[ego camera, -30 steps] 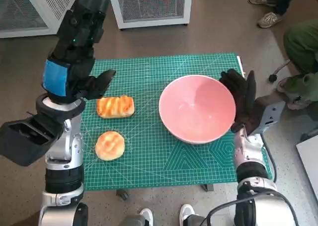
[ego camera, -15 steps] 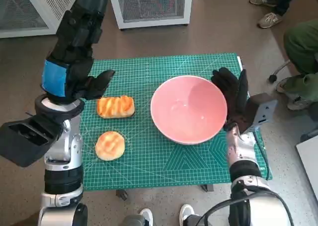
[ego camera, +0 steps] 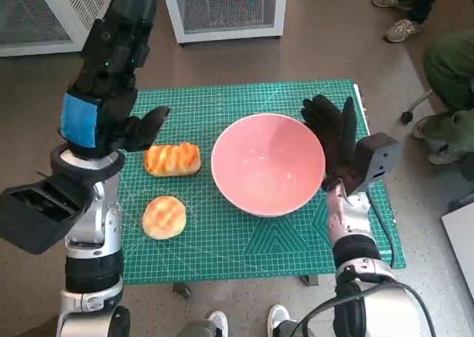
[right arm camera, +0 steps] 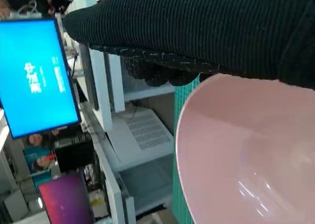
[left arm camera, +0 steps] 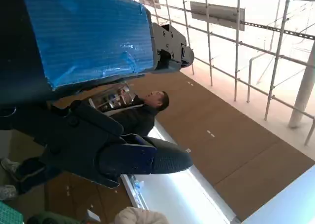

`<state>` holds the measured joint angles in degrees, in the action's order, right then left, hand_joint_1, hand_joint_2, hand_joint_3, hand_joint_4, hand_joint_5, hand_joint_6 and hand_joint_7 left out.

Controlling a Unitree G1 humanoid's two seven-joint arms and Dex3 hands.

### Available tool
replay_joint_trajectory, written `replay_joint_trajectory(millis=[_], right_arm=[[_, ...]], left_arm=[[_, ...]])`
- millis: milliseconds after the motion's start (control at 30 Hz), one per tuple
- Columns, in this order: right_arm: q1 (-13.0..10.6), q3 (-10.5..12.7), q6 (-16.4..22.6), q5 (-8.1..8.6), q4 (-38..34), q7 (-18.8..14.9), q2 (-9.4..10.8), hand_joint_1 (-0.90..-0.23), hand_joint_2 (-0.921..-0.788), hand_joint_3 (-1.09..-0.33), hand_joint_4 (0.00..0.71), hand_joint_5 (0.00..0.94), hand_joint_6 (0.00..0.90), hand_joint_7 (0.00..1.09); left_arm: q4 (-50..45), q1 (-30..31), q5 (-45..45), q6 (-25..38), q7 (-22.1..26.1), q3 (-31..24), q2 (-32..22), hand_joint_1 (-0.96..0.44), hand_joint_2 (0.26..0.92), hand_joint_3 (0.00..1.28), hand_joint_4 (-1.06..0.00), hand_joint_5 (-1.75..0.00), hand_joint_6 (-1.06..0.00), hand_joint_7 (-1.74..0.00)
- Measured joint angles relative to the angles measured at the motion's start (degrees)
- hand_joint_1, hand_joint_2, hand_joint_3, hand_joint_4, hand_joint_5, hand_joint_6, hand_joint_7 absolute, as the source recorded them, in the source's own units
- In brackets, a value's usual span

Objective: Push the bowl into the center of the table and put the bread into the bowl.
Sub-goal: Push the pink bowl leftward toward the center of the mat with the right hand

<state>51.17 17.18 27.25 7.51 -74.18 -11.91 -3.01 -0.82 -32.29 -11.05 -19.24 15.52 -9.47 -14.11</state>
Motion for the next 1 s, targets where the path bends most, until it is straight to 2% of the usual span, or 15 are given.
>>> replay_joint_trajectory(millis=[300, 600, 833, 1000], right_arm=[[0.65, -0.32, -0.16, -0.01, 0.0, -0.01, 1.16, -0.605, -0.921, -0.79, 0.301, 0.0, 0.318, 0.22], [1.39, -0.5, -0.78, -0.03, 0.0, -0.18, 1.64, -0.583, -0.921, -0.793, 0.296, 0.0, 0.309, 0.22], [1.63, -1.28, -0.36, -0.56, 0.23, -0.41, 1.03, -0.604, -0.921, -0.79, 0.3, 0.003, 0.313, 0.22], [1.91, -1.46, 1.92, -0.86, 1.55, -1.11, -0.32, -0.633, -0.921, -0.777, 0.307, 0.006, 0.315, 0.23]], left_arm=[[-0.24, 0.15, 0.0, 0.15, -0.55, -0.05, -0.08, -0.71, 0.921, 0.37, -0.13, 0.0, -0.24, -0.02], [-0.55, 0.54, -0.01, 0.35, -0.79, -0.04, -0.07, -0.7, 0.921, 0.37, -0.13, 0.0, -0.24, -0.02], [-1.02, 1.07, -0.05, 0.41, -0.91, -0.06, -0.07, -0.72, 0.921, 0.37, -0.13, 0.0, -0.24, -0.02], [-1.22, 1.31, -0.17, 0.52, -0.91, -0.29, -0.16, -0.72, 0.921, 0.36, -0.14, 0.0, -0.24, -0.02]])
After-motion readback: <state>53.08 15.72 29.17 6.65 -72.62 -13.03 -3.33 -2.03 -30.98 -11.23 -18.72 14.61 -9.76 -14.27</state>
